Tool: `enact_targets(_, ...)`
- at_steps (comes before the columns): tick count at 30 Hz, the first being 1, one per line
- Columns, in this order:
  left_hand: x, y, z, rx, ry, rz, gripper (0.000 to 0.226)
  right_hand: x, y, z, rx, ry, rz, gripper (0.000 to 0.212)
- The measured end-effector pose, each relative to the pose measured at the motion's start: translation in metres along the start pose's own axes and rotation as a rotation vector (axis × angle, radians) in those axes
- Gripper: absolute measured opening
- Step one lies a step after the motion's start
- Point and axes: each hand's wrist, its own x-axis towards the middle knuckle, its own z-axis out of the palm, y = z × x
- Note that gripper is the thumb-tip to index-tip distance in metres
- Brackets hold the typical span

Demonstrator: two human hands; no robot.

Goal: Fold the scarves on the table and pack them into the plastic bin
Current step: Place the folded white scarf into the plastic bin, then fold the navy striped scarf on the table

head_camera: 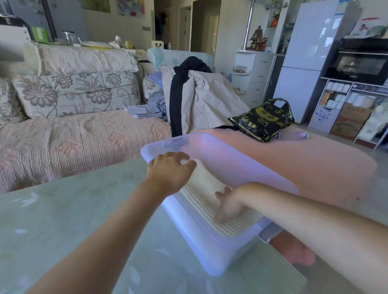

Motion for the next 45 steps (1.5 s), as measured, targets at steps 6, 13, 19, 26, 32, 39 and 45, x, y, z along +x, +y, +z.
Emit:
enact_targets(6, -0.031, 0.000, 0.027, 0.071, 0.091, 0.065, 0.042, 0.003, 0.020, 0.019, 0.336, -0.124, 0.021, 0.107)
enact_targets(13, -0.047, -0.008, 0.003, -0.185, 0.161, 0.088, 0.043, -0.031, -0.003, -0.006, 0.317, 0.280, -0.033, 0.070)
enact_targets(19, -0.084, -0.047, -0.055, -0.203, 0.223, 0.039, 0.039, -0.088, -0.078, -0.056, 0.678, 0.715, -0.344, 0.033)
enact_targets(26, -0.173, -0.150, -0.148, -0.069, 0.342, -0.137, 0.034, -0.135, -0.254, -0.061, 0.548, 0.649, -0.660, 0.023)
enact_targets(32, -0.303, -0.290, -0.213, -0.059, 0.404, -0.395, 0.032, -0.155, -0.422, -0.032, 0.485, 0.508, -0.835, 0.029)
enact_targets(39, -0.453, -0.430, -0.263, -0.009, 0.610, -0.659, 0.033, -0.183, -0.619, 0.007, 0.356, 0.418, -0.991, 0.033)
enact_targets(45, -0.538, -0.527, -0.268, 0.122, 0.760, -0.849, 0.040, -0.194, -0.751, 0.042, 0.255, 0.395, -1.099, 0.034)
